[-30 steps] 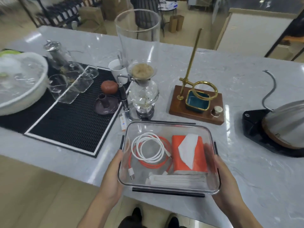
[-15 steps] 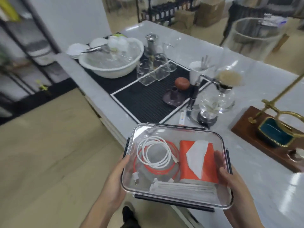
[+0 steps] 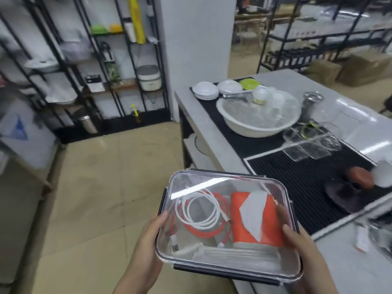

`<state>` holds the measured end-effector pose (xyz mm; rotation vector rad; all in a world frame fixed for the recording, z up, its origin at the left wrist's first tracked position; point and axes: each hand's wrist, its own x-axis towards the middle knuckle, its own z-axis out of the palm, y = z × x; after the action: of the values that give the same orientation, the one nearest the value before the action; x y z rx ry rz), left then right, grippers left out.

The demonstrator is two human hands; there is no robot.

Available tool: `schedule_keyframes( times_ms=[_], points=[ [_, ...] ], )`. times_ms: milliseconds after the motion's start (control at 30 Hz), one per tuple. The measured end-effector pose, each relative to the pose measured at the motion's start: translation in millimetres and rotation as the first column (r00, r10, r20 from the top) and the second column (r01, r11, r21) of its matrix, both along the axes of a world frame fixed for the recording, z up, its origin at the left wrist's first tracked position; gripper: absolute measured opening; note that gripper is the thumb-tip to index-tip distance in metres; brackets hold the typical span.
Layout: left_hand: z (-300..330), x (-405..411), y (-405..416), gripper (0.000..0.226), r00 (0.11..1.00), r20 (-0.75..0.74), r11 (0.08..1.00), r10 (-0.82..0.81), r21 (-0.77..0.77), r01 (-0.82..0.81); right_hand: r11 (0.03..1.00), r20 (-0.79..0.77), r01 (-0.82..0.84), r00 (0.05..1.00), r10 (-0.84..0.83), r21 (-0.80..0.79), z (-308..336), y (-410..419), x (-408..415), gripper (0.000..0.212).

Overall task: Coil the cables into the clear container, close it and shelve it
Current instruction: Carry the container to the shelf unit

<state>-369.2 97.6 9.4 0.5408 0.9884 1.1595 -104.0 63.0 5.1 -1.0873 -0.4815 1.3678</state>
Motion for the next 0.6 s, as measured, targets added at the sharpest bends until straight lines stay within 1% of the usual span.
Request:
schedule_keyframes(
  times_ms=[67, 100, 167, 267, 300, 333, 367, 400, 433, 500, 533, 600],
  points=[
    [0.3, -26.1, 15.0, 0.037, 1.000, 0.000, 1.000, 0.011, 0.024, -0.011, 0.998, -0.018, -0.054, 0.998, 0.054, -0.015, 2.3, 25.3, -24.1, 0.052],
    [2.1, -47.0, 27.4, 0.038, 1.000, 0.006, 0.998, 0.029, 0.053, -0.029, 0.996, 0.001, -0.088, 0.996, 0.088, -0.032, 4.2, 47.1, -44.4, 0.052],
    [3.4, -69.4, 42.0, 0.039, 0.997, 0.002, 0.996, 0.071, 0.055, -0.071, 0.991, -0.004, -0.127, 0.992, 0.127, -0.035, 7.6, 72.0, -66.4, 0.051],
    [3.5, -106.5, 64.3, 0.046, 0.988, 0.020, 0.987, 0.152, 0.055, -0.153, 0.977, -0.005, -0.215, 0.977, 0.215, -0.002, 11.5, 108.3, -99.1, 0.052],
    [3.6, -117.4, 71.2, 0.053, 0.984, 0.029, 0.983, 0.173, 0.060, -0.175, 0.969, 0.005, -0.248, 0.969, 0.248, 0.012, 13.7, 118.9, -109.2, 0.059],
    [4.7, -130.5, 81.1, 0.065, 0.982, 0.035, 0.979, 0.188, 0.068, -0.190, 0.955, 0.025, -0.293, 0.956, 0.292, 0.037, 13.9, 135.9, -120.4, 0.067],
    [5.7, -139.0, 85.6, 0.079, 0.982, 0.035, 0.979, 0.187, 0.073, -0.189, 0.951, 0.047, -0.305, 0.952, 0.303, 0.044, 16.3, 144.9, -128.4, 0.070],
    [6.1, -150.5, 95.3, 0.088, 0.979, 0.047, 0.976, 0.200, 0.082, -0.203, 0.946, 0.074, -0.321, 0.945, 0.317, 0.047, 15.7, 162.2, -138.4, 0.064],
    [7.6, -158.4, 104.2, 0.088, 0.977, 0.050, 0.973, 0.209, 0.085, -0.213, 0.946, 0.100, -0.320, 0.944, 0.315, 0.043, 17.4, 176.4, -147.5, 0.058],
    [10.0, -176.7, 124.8, 0.065, 0.968, 0.028, 0.966, 0.251, 0.063, -0.252, 0.936, 0.147, -0.349, 0.929, 0.340, 0.041, 18.7, 210.1, -168.2, 0.051],
    [10.1, -185.8, 136.6, 0.057, 0.965, 0.015, 0.964, 0.262, 0.048, -0.262, 0.932, 0.168, -0.361, 0.921, 0.351, 0.036, 16.7, 227.9, -176.4, 0.051],
    [8.3, -205.7, 165.0, 0.053, 0.952, -0.013, 0.951, 0.307, 0.045, -0.306, 0.906, 0.210, -0.422, 0.889, 0.406, 0.035, 8.9, 270.3, -192.7, 0.055]
  ],
)
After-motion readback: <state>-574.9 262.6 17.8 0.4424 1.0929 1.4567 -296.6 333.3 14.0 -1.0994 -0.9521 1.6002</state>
